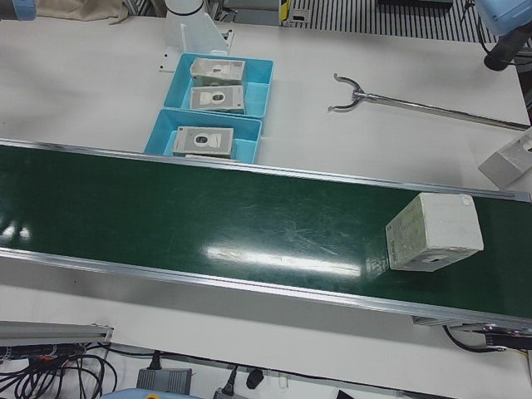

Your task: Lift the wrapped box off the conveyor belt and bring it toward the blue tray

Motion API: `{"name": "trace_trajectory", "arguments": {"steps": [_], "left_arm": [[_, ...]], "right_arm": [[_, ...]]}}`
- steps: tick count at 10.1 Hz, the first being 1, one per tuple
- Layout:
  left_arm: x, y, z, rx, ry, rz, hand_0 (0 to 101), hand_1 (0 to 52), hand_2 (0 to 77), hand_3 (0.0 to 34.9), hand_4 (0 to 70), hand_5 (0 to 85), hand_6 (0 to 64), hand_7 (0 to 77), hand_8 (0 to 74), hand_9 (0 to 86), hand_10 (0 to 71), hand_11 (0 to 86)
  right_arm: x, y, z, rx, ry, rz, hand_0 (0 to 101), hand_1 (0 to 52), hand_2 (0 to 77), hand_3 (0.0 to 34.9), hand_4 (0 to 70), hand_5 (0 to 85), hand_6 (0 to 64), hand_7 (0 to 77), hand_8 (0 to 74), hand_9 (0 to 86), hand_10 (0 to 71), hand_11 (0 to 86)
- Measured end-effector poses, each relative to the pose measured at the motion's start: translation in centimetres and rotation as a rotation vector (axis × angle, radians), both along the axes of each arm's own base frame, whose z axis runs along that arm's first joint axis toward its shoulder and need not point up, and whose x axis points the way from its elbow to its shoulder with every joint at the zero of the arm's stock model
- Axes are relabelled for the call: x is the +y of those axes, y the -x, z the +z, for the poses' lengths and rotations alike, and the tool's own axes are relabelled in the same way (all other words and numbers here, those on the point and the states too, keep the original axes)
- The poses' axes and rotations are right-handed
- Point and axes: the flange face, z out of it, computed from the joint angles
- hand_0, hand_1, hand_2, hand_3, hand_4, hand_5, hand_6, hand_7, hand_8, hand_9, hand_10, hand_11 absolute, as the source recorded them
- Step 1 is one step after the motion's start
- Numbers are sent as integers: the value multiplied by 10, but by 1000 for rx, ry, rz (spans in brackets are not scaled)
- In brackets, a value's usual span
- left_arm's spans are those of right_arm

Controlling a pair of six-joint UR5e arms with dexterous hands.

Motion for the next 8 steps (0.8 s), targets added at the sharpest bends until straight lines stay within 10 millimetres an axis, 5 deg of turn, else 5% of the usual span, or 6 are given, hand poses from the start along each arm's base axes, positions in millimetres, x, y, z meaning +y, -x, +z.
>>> {"name": "trace_trajectory", "arguments": {"steps": [3, 5, 8], "left_arm": [[0, 0, 0, 0, 0, 0, 0, 0, 5, 0, 0, 11, 0, 0, 0, 0, 0, 0], [0, 0, 0, 0, 0, 0, 0, 0, 5, 0, 0, 11, 0, 0, 0, 0, 0, 0], [0, 0, 0, 0, 0, 0, 0, 0, 5, 0, 0, 11, 0, 0, 0, 0, 5, 0]], "right_arm": [[1, 1, -1, -3, -4, -1, 478, 185, 180, 191, 0, 55, 0, 0, 0, 11, 0, 16], [1, 2, -4, -8, -10, -2, 479, 185, 185, 141, 0, 71, 0, 0, 0, 11, 5, 16], [-2, 12, -17, -24, -98, -3, 477, 185, 185, 128, 0, 71, 0, 5, 0, 11, 0, 27]]}}
